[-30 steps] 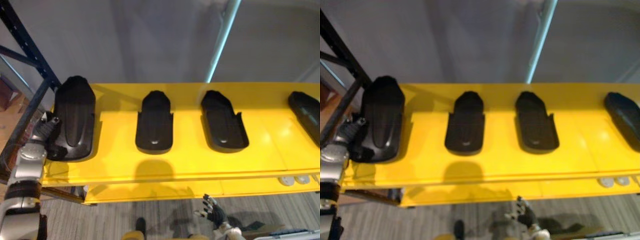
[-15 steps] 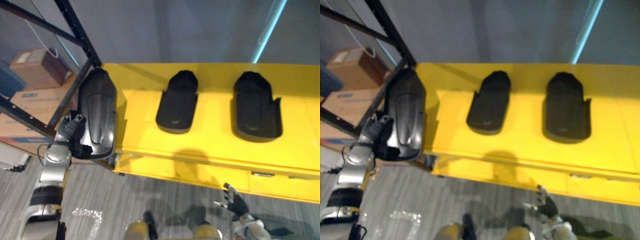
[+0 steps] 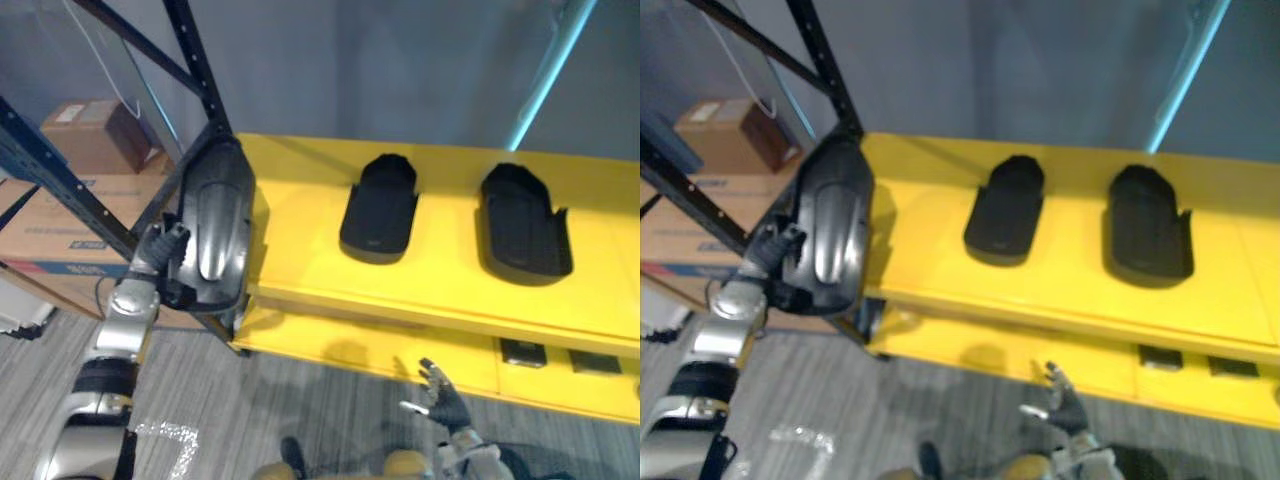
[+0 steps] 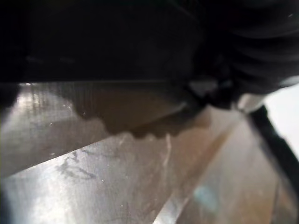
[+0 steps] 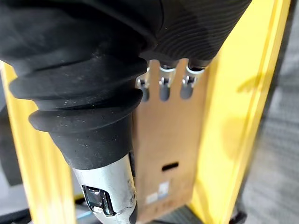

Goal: Walk over and take plastic housings, then place them on the shelf

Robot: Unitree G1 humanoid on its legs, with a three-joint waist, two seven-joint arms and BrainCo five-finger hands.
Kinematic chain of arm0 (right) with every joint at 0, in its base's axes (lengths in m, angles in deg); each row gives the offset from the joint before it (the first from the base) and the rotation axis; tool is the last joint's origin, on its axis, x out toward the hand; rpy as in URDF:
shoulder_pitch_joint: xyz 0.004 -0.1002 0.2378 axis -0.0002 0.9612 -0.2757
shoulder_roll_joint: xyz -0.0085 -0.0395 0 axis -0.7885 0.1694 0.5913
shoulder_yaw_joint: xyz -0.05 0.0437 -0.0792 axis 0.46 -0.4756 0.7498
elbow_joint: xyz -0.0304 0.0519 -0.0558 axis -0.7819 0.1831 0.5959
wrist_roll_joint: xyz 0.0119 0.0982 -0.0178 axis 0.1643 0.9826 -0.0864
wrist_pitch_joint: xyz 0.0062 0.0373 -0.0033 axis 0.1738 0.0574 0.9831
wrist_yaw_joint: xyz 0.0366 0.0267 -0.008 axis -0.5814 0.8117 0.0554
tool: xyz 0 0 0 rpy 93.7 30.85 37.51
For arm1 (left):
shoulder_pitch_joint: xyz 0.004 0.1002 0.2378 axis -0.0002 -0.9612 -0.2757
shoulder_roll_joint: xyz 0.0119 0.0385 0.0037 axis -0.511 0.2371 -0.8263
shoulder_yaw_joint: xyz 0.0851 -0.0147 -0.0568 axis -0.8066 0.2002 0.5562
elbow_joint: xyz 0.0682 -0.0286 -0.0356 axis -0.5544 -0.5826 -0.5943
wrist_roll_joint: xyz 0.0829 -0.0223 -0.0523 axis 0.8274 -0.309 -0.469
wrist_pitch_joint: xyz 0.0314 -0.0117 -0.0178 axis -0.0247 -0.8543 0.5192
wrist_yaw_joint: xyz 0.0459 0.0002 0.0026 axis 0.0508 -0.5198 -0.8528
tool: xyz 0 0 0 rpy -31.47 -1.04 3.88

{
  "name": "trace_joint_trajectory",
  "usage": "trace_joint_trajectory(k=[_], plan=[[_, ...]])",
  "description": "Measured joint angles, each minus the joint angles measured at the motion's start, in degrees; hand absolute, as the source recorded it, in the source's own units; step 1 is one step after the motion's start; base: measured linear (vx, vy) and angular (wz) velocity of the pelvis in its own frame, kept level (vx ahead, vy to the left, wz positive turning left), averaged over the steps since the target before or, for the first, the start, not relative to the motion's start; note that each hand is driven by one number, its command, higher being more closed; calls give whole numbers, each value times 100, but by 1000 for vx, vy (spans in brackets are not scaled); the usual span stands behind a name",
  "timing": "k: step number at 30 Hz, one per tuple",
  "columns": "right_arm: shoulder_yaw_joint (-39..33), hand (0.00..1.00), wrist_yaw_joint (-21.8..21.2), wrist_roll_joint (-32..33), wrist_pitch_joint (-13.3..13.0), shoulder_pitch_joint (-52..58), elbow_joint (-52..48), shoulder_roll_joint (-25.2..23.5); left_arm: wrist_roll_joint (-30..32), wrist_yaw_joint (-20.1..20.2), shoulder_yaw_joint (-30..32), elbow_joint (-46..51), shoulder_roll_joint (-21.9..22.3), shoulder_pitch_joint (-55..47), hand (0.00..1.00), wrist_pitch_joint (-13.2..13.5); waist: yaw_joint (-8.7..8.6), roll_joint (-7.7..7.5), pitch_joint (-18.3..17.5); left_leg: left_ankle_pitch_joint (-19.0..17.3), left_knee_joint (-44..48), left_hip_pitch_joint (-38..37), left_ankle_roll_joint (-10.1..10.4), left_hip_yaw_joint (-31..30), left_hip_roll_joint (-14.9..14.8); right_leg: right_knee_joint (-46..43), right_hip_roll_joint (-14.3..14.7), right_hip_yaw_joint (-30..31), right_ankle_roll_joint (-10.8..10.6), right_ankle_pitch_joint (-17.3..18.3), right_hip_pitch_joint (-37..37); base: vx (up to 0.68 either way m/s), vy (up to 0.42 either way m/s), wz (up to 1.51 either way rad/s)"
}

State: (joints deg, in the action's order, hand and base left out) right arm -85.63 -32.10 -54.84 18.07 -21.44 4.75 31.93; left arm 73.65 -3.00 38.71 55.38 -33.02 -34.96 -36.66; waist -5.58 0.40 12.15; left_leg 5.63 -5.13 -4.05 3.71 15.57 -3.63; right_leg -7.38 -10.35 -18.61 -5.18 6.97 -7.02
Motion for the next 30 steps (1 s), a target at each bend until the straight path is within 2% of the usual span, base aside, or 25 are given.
trace_joint_trajectory(k=[2, 5, 10, 11, 14, 17, 20, 22, 23, 24, 27, 30], plan=[[70, 0, 0, 68, 19, -37, 0, 12, 11, -54, -7, 149, 225, -74, 100, 59, 21, 0, -8, 17, 0, 60, 24, -35, -34, 131, 70, -23, -22, -103, -30, 49, -29, 10], [78, 0, -4, 110, 80, -131, -17, 22, 36, -92, -37, 149, 242, -118, 100, 61, 15, 3, -10, 31, 1, 131, 45, -3, -99, 271, 159, -25, -24, -221, -24, 59, -28, -1], [77, 0, 9, 126, 171, -84, -106, 56, -5, -159, -44, 146, 235, -82, 100, 61, -35, 16, -17, 27, 21, 94, 49, 60, -125, 298, 198, 17, 49, -172, -95, 55, -20, 5], [76, 0, 6, 126, 175, -44, -112, 75, -5, -193, -48, 127, 237, -82, 100, 61, -40, 30, -30, 4, 93, 126, 16, 60, -149, 291, 228, 200, 65, -162, -85, 25, 1, 10], [55, 0, 7, 106, 230, 140, -151, 127, -16, -286, -46, -24, 239, -72, 100, 60, -119, -59, 0, -279, 1188, 673, -173, -10, -278, 290, 205, 499, 75, -156, -110, -8, 8, 20], [-49, 0, 12, 63, 226, 250, -161, 368, -7, -292, 6, -249, 238, -84, 100, 47, -125, -43, 15, -286, 1369, 588, -181, -2, -407, 283, 271, 653, 97, -67, -260, -68, -63, -9], [-112, 0, 31, 69, 216, 241, -215, 593, -8, -291, 59, -325, 224, -83, 100, 75, -127, 59, 36, -279, 1135, 295, -109, 8, -523, 48, 393, 1008, 162, 101, -104, -149, -57, -48], [-116, 0, 43, 42, 212, 248, -216, 744, -60, -262, 130, -453, 128, -45, 100, 93, -157, 179, -34, -256, 807, 157, 33, -36, -535, -107, 449, 1282, 95, 144, 144, -98, 3, -74], [-116, 0, 71, 38, 220, 276, -161, 757, -106, -247, 198, -572, 31, 60, 100, 102, -190, 245, -70, -228, 614, 77, 169, -19, -516, -177, 463, 1442, 64, 126, 285, -33, 68, -60], [-112, 0, 103, 38, 259, 344, -58, 743, -161, -241, 228, -760, -69, 269, 100, 89, -222, 230, -69, -186, 460, -9, 246, 88, -466, -192, 437, 1570, 13, 95, 350, -22, 79, -54], [-96, 0, 124, 22, 434, 407, 331, 555, -221, -244, 243, -894, -379, 510, 100, 27, -283, 121, -145, -173, 203, -112, 263, 372, -355, -120, 373, 1813, -74, -29, 517, 8, 89, -51], [-159, 0, 159, -128, 626, 477, 785, 369, -212, -254, 242, -893, -480, 762, 100, -238, -402, 40, -192, -186, 54, -161, 230, 558, -171, 293, 239, 1928, -206, -331, 478, 60, 105, -29]])
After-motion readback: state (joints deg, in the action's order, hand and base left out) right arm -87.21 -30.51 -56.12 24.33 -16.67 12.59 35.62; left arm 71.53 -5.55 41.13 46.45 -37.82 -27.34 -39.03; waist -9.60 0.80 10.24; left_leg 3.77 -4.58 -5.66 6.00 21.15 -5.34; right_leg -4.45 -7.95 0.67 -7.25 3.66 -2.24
